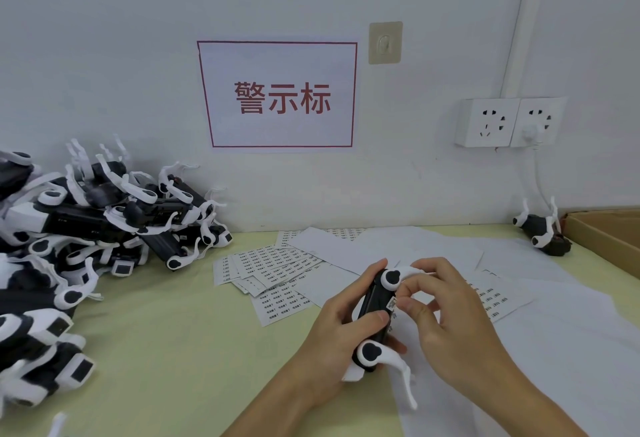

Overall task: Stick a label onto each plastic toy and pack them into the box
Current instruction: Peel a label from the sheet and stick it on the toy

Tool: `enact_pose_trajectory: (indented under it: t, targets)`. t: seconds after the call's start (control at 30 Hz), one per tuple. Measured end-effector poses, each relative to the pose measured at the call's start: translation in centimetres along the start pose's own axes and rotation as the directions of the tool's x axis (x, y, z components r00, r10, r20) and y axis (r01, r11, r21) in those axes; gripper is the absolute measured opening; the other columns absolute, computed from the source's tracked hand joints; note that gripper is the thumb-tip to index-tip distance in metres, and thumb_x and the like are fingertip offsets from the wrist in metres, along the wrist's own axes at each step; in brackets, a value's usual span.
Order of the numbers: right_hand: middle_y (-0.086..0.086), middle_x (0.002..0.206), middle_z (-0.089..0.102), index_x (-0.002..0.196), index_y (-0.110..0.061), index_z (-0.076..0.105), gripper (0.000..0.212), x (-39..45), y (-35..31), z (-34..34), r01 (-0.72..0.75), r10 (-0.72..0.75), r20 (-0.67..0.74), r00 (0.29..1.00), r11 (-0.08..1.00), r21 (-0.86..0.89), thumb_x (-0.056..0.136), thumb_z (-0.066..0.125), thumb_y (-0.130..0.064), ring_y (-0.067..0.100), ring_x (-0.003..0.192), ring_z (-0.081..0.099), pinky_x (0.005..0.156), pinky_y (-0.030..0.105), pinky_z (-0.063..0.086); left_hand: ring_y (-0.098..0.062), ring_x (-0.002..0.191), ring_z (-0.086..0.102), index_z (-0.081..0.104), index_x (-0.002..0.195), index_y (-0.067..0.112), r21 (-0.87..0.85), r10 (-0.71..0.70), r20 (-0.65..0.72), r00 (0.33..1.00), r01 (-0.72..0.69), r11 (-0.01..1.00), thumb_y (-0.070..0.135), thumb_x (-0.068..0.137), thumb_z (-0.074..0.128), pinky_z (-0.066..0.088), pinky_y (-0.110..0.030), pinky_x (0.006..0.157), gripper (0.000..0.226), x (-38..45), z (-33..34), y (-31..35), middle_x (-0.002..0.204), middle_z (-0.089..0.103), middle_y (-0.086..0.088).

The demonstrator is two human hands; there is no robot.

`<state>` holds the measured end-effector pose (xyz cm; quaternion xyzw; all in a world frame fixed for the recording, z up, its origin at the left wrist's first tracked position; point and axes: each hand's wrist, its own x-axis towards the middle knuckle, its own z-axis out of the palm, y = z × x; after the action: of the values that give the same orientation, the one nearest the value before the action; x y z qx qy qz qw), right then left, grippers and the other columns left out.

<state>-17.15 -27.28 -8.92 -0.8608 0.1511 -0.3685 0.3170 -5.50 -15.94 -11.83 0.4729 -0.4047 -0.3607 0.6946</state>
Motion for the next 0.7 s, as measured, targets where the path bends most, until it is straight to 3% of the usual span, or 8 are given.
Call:
enact_pose_trajectory:
  t: [0.1,0.37,0.5,0.63,0.7]
  targets:
    - [-0.018,0.108,0.052,0.068,-0.027,0.063,0.031,-0.02,0.04,-0.04,-0.001,0.001,0.003,1.0,1.0,-0.001,0.089,0.064,-0.004,-0.013,0.114,0.043,0.08,0.013,0.036,-0.037,0.081,0.067,0.053,0.139,0.043,0.018,-0.007,0.007,1.0,0.007,1.0,0.017,0.082,0.065,0.054,-0.046,0.086,0.064,-0.03,-0.11,0.04,0.133,0.063,-0.002]
    - [-0.021,0.107,0.052,0.066,-0.031,0.064,0.033,0.02,0.09,0.05,-0.012,0.012,-0.008,1.0,1.0,0.01,0.087,0.067,-0.006,-0.007,0.111,0.048,0.08,0.017,0.037,-0.03,0.081,0.065,0.054,0.138,0.044,0.056,0.003,-0.008,1.0,-0.002,0.998,0.018,0.084,0.064,0.049,-0.056,0.095,0.06,-0.13,-0.13,-0.09,0.128,0.066,0.0]
    - [-0.024,0.108,0.051,0.066,-0.032,0.064,0.034,0.03,0.27,0.07,-0.003,0.003,-0.012,1.0,1.0,-0.007,0.087,0.067,-0.006,-0.007,0.112,0.048,0.078,0.016,0.037,-0.026,0.083,0.067,0.052,0.138,0.048,0.12,0.011,-0.008,1.0,-0.01,0.993,0.025,0.086,0.066,0.054,-0.046,0.091,0.058,-0.31,0.06,0.25,0.129,0.066,0.005]
    - [-0.024,0.106,0.052,0.065,-0.032,0.063,0.035,0.01,0.26,0.2,0.006,-0.006,-0.028,1.0,1.0,-0.011,0.086,0.067,-0.005,-0.007,0.112,0.049,0.077,0.017,0.037,-0.022,0.089,0.068,0.054,0.135,0.048,0.136,0.024,-0.027,0.999,-0.02,0.991,0.029,0.087,0.068,0.053,-0.052,0.094,0.054,-0.48,0.25,0.47,0.127,0.067,0.008]
    - [-0.025,0.106,0.052,0.065,-0.033,0.063,0.036,0.0,0.17,0.26,0.012,-0.012,-0.035,0.999,1.0,-0.016,0.085,0.068,-0.004,-0.007,0.11,0.049,0.076,0.016,0.037,-0.017,0.092,0.07,0.056,0.134,0.048,0.141,0.026,-0.037,0.999,-0.021,0.99,0.027,0.088,0.068,0.057,-0.045,0.092,0.052,-0.51,0.32,0.52,0.127,0.067,0.009]
